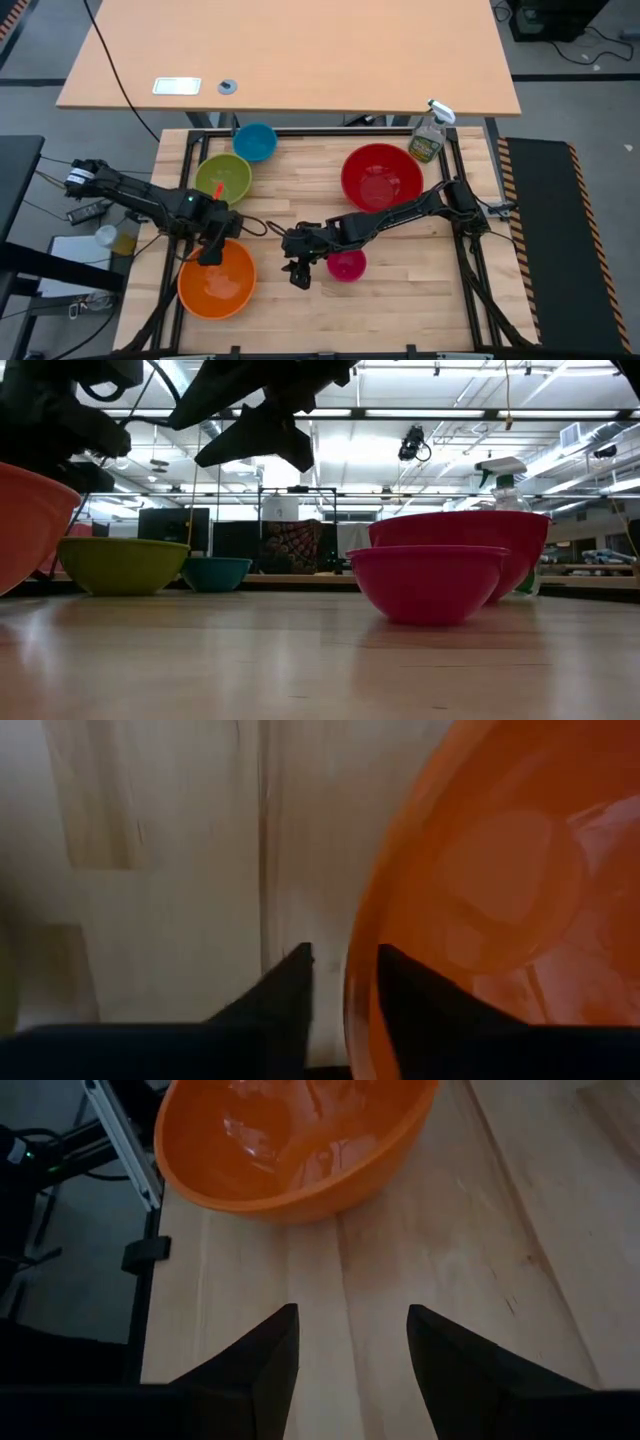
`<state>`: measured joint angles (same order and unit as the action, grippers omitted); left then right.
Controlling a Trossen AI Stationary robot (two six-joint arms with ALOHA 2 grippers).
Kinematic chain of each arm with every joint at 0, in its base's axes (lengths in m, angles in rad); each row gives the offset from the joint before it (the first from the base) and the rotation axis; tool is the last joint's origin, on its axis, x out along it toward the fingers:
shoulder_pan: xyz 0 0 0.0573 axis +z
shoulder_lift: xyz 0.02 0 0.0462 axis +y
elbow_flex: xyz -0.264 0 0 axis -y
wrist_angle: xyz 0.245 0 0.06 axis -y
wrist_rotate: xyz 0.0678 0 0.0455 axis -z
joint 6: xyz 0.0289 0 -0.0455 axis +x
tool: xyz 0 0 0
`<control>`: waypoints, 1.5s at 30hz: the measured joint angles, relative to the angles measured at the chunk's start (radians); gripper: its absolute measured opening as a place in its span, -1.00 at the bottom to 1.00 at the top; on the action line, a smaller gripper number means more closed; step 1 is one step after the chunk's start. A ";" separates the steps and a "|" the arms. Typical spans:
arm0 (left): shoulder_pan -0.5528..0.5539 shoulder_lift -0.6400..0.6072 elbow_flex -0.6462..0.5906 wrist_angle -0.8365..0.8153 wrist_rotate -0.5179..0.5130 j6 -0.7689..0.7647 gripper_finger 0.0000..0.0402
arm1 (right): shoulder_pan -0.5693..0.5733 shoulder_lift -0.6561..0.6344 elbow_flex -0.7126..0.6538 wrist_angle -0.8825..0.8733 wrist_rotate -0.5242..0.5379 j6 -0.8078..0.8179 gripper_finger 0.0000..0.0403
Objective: Nest bowls inside each other
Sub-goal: Stack the orange bowl on top of the red bowl
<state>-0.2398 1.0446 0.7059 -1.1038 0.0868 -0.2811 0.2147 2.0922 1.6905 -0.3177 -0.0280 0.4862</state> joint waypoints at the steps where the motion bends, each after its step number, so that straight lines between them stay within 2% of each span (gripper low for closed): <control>1: 0.000 0.013 0.000 0.000 0.001 -0.002 -0.62 | -0.001 0.000 0.000 0.001 0.000 0.000 -0.04; 3: 0.000 0.037 0.002 0.000 0.005 -0.008 -0.83 | -0.003 0.000 0.000 0.001 0.000 0.000 -0.04; 5: 0.000 0.050 0.007 0.005 0.021 -0.018 -0.92 | -0.006 0.000 0.000 0.002 0.000 0.001 -0.04; 14: 0.012 0.002 0.018 -0.011 -0.005 -0.143 -0.93 | -0.020 0.000 0.021 -0.006 -0.030 0.019 -0.04; 21: 0.023 -0.012 0.034 -0.042 -0.015 -0.268 -0.93 | -0.038 -0.004 0.117 -0.064 0.112 0.062 -0.07; 23: 0.023 -0.011 0.034 -0.033 -0.013 -0.299 -0.93 | -0.046 -0.006 0.117 -0.070 0.151 0.063 -0.08; 31: 0.024 -0.011 0.034 0.002 -0.023 -0.468 -0.93 | -0.062 0.016 0.102 -0.067 0.189 0.112 -0.06; 34: 0.024 -0.011 0.034 0.025 -0.054 -0.533 -0.92 | -0.060 0.016 0.081 -0.057 0.229 0.097 -0.06; 45: 0.024 -0.011 0.035 0.194 -0.163 -0.697 -0.92 | -0.056 0.015 0.006 -0.064 0.263 0.016 -0.07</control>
<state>-0.2161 1.0336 0.7406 -0.9099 -0.0762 -0.9783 0.1583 2.1077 1.6964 -0.3820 0.2353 0.5024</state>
